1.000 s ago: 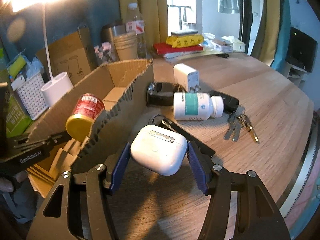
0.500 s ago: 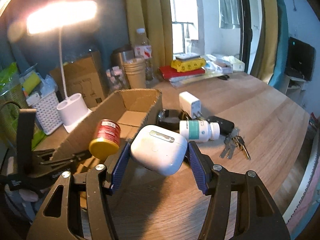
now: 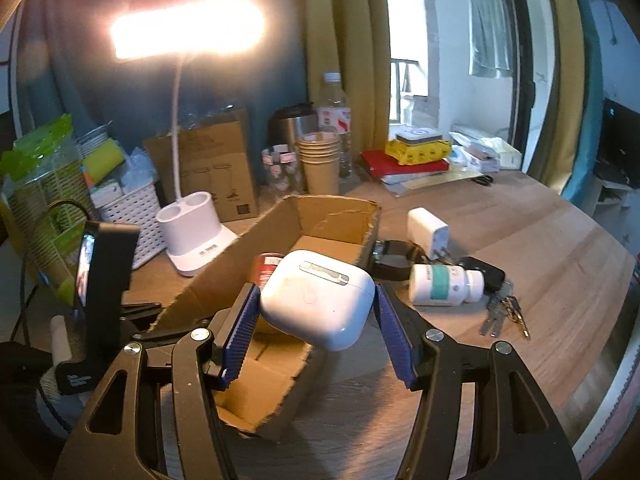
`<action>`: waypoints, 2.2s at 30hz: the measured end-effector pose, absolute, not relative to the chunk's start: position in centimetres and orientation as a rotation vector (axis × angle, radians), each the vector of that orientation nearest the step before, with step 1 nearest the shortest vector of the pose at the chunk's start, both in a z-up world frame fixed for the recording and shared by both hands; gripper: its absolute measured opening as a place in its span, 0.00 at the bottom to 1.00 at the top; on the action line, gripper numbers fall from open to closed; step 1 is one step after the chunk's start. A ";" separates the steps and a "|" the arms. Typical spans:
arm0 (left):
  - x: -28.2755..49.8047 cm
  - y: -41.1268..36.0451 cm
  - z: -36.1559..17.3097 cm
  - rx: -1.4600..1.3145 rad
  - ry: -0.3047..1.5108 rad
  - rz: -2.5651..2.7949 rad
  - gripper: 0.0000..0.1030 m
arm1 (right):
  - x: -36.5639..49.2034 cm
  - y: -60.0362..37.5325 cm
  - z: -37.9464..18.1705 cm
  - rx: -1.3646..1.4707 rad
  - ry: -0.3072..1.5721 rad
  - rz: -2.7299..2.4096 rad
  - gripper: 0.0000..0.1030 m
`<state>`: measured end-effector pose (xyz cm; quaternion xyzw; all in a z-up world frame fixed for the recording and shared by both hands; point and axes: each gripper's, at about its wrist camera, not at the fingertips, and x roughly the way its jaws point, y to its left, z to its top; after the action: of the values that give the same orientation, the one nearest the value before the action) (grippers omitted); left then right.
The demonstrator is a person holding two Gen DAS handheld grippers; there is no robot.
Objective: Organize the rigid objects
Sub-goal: 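Grasp the white earbuds case with the right gripper and drop it into the box, then move the right gripper to the black flashlight and close on it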
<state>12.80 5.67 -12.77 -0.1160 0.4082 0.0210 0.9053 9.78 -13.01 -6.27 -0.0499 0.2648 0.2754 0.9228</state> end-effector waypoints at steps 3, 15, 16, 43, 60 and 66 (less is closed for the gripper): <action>12.8 5.7 -12.8 -0.239 0.843 0.043 0.18 | 9.5 -12.1 -6.5 -0.118 0.545 0.588 0.60; 12.8 5.7 -12.8 -0.239 0.843 0.043 0.18 | 9.6 -10.3 -7.8 -0.139 0.580 0.620 0.60; 12.8 5.7 -12.8 -0.239 0.843 0.043 0.18 | 9.6 -10.3 -7.9 -0.139 0.583 0.622 0.60; 12.9 5.4 -12.8 -0.244 0.845 0.039 0.19 | 10.6 -9.9 -9.3 -0.123 0.632 0.665 0.63; 13.0 5.5 -12.8 -0.244 0.844 0.037 0.19 | 11.1 -14.0 -7.3 -0.065 0.567 0.566 0.63; 13.0 5.5 -12.8 -0.244 0.844 0.037 0.19 | 12.1 -16.3 -7.2 -0.050 0.563 0.497 0.63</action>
<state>12.99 5.48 -12.81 -0.1181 0.4087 0.0177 0.9048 12.07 -16.33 -7.22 -0.0246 0.2751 0.2424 0.9300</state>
